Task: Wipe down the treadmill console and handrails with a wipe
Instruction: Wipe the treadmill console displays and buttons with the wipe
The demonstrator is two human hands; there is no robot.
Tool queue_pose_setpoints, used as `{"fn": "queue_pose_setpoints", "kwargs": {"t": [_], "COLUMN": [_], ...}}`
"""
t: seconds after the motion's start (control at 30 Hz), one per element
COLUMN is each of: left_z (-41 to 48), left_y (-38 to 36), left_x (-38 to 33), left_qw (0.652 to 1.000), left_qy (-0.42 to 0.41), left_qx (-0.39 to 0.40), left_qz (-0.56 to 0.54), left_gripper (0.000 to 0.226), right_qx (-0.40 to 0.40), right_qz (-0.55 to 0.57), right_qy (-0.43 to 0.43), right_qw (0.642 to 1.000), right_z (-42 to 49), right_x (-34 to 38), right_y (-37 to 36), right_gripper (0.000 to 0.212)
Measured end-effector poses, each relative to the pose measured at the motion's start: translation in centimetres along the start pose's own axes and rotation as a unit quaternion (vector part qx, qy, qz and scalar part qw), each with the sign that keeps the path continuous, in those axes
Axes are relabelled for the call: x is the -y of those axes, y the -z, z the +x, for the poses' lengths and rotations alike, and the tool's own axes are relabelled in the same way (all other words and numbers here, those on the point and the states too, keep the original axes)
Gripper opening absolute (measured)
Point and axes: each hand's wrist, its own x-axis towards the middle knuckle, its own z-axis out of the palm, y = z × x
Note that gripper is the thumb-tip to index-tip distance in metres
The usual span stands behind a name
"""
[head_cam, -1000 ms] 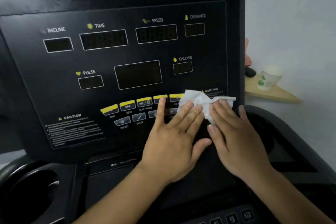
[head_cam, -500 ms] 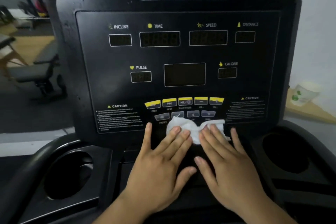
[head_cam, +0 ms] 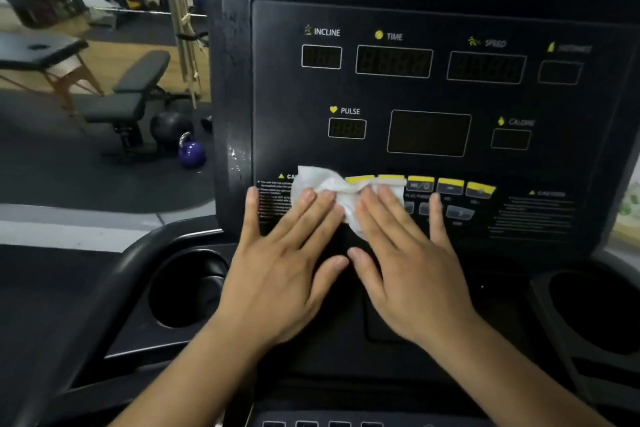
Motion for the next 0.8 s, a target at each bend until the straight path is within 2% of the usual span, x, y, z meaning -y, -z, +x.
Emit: {"fn": "queue_pose_setpoints", "kwargs": {"t": [0.17,0.37,0.47,0.57,0.7,0.8], "left_z": [-3.5,-2.1,-3.2,-6.1,-5.1,-4.8], "left_y": [-1.1,0.5,0.1,-1.1,-0.1,0.0], "left_x": [0.4,3.9,4.1,3.9,6.2,6.6], "left_qw": [0.999,0.998,0.997,0.997,0.995,0.991], "left_qy": [0.016,0.055,0.078,0.067,0.094,0.105], "left_qx": [0.005,-0.004,-0.002,0.006,-0.023,-0.029], "left_qz": [-0.035,0.015,-0.007,-0.032,-0.026,-0.071], "left_gripper": [0.059,0.061,0.061,0.062,0.060,0.061], "right_qx": [0.034,0.021,0.037,0.063,0.051,0.053], "right_qz": [0.008,-0.020,-0.019,-0.006,-0.017,-0.003], "right_qy": [0.028,0.051,0.054,0.090,0.100,0.092], "right_qw": [0.999,0.998,0.998,0.994,0.994,0.994], "right_z": [-1.4,3.0,3.0,0.8,3.9,4.8], "right_x": [2.5,4.4,5.7,6.8,8.0,8.9], "right_y": [-1.3,0.0,-0.3,-1.5,-0.8,-0.7], "right_gripper": [0.061,0.060,0.060,0.060,0.060,0.062]}}
